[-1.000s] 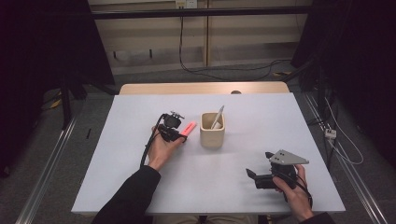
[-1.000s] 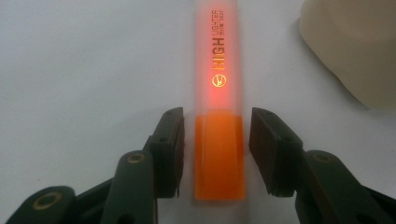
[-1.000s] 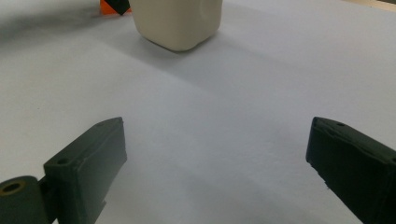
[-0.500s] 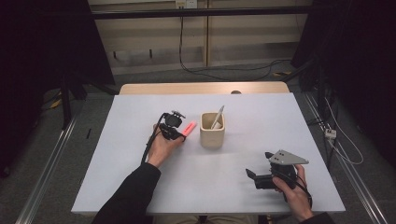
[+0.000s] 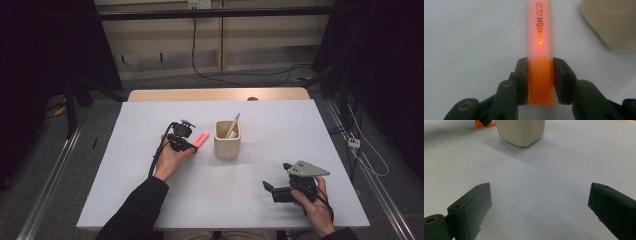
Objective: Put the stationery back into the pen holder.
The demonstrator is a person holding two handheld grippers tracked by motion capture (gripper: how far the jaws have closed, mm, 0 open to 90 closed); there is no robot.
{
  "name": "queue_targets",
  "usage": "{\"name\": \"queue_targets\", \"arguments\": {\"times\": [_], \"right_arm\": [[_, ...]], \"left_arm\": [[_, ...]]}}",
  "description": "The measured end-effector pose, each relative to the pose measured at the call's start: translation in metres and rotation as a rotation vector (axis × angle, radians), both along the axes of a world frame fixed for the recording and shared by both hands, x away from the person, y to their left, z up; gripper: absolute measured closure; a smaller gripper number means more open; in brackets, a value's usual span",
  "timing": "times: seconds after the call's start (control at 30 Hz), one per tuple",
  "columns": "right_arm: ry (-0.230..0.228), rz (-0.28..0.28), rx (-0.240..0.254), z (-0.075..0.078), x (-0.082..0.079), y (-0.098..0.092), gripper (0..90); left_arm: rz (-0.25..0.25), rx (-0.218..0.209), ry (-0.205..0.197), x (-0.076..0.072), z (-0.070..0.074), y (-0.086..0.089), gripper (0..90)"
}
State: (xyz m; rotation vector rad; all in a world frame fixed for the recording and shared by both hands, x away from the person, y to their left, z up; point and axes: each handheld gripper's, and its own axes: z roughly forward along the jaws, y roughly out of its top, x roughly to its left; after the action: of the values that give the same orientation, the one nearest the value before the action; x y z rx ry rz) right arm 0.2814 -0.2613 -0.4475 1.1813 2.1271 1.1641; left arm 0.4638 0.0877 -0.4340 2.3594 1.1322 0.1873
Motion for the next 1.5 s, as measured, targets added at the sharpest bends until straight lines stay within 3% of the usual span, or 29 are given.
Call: {"name": "queue_targets", "arguments": {"times": [0.23,0.53,0.63,0.83,1.0,1.17,1.33,1.5], "right_arm": [[-0.006,-0.014,-0.005,0.0,0.0,0.0,4.9],[-0.033,0.009,-0.069,0.0,-0.003,0.011,5.5],[-0.032,0.027,-0.077,0.0,-0.003,0.016,5.5],[-0.039,0.038,-0.086,0.0,-0.005,0.021,5.5],[-0.051,0.061,-0.102,0.0,-0.004,0.031,5.5],[-0.084,0.075,-0.14,0.001,-0.002,0.047,5.9],[-0.122,0.129,-0.209,0.002,0.0,0.066,5.0],[-0.126,0.176,-0.271,-0.002,0.003,0.082,5.2]], "left_arm": [[-0.044,-0.004,-0.031,-0.012,0.012,0.012,67.4],[-0.116,-0.025,-0.064,-0.036,0.022,0.03,67.4],[-0.16,-0.061,-0.06,-0.044,0.027,0.033,67.4],[-0.215,-0.043,-0.061,-0.063,0.028,0.03,67.4],[-0.252,-0.054,-0.049,-0.071,0.028,0.033,67.4],[-0.299,-0.067,-0.037,-0.078,0.029,0.024,67.4],[-0.347,-0.074,-0.033,-0.084,0.031,0.01,67.4],[-0.388,-0.069,-0.028,-0.086,0.034,-0.001,67.4]]}}
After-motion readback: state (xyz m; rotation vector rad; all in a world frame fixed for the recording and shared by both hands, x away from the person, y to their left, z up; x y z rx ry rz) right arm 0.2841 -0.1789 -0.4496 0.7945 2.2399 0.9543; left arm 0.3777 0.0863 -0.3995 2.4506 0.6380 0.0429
